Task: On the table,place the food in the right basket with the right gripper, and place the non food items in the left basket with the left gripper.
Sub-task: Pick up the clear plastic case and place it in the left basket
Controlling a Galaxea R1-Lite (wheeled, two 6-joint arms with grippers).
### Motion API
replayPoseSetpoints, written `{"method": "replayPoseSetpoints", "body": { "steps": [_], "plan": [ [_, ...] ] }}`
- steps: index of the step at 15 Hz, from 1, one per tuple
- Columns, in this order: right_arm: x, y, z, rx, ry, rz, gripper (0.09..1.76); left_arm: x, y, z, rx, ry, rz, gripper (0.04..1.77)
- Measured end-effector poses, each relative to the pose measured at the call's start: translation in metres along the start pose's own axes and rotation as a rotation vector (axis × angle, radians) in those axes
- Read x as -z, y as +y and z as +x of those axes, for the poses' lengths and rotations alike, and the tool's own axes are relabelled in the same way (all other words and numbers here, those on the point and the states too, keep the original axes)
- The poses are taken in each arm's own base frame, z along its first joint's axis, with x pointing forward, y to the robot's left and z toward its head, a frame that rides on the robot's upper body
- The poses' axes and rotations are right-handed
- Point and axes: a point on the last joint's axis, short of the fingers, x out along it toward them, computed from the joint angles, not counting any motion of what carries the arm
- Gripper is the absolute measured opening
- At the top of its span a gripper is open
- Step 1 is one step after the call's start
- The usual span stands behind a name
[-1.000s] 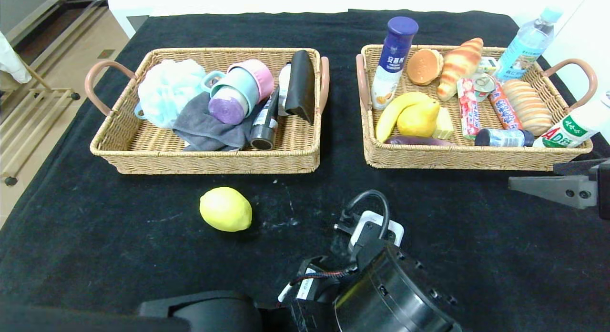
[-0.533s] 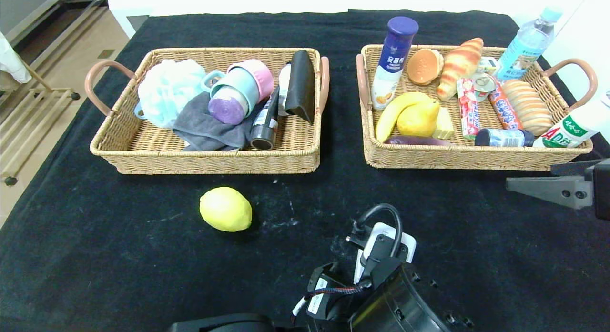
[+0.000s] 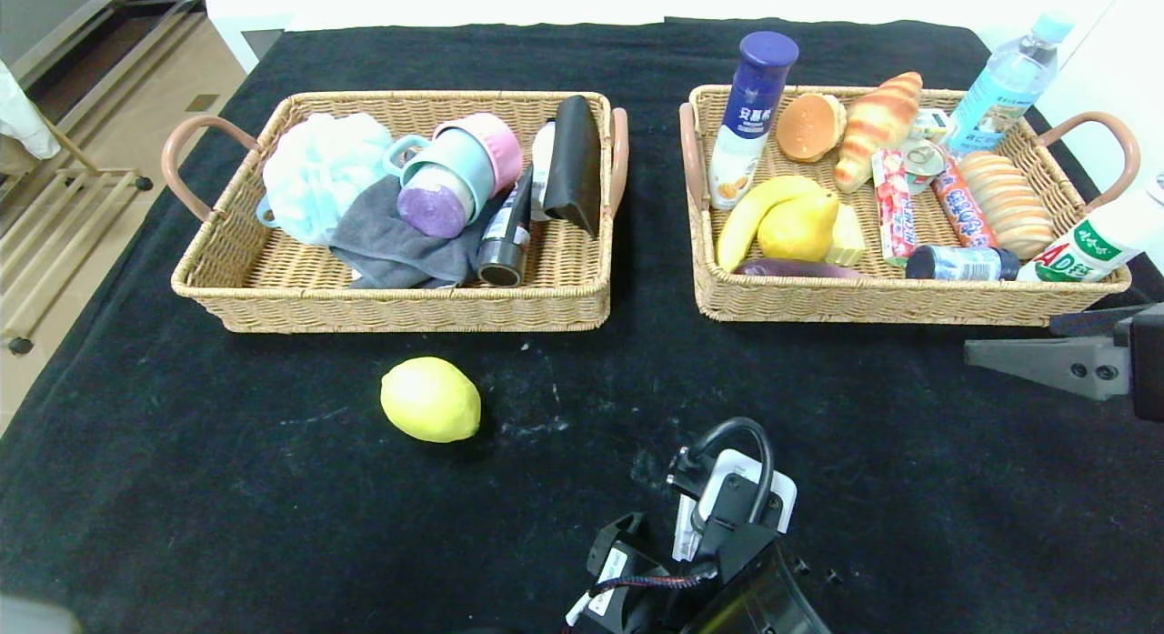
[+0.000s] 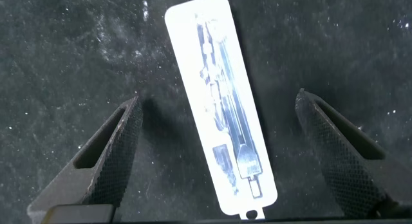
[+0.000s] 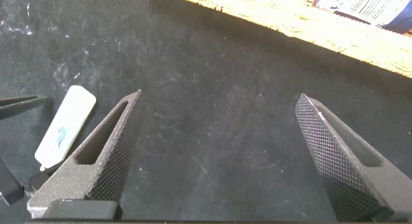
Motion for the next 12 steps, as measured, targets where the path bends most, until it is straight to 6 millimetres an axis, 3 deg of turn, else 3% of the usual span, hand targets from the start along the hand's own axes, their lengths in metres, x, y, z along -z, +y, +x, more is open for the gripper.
{"method": "replayPoseSetpoints", "body": {
  "steps": [5, 8, 12],
  "plan": [
    [0.0000, 0.0000, 0.0001, 0.000, 0.000, 0.000, 1.71, 0.0017, -0.0011, 0.0016, -0.003, 0.004, 0.004, 1.72],
    [0.0004, 0.0000, 0.0003, -0.001, 0.002, 0.000, 1.71, 0.0031, -0.0009, 0.0018, -0.005, 0.010, 0.012, 1.20],
    [0.0008, -0.0002, 0.0014, -0.001, 0.006, 0.001, 1.71, 0.0036, -0.0009, 0.0020, -0.005, 0.014, 0.016, 0.76]
  ]
}}
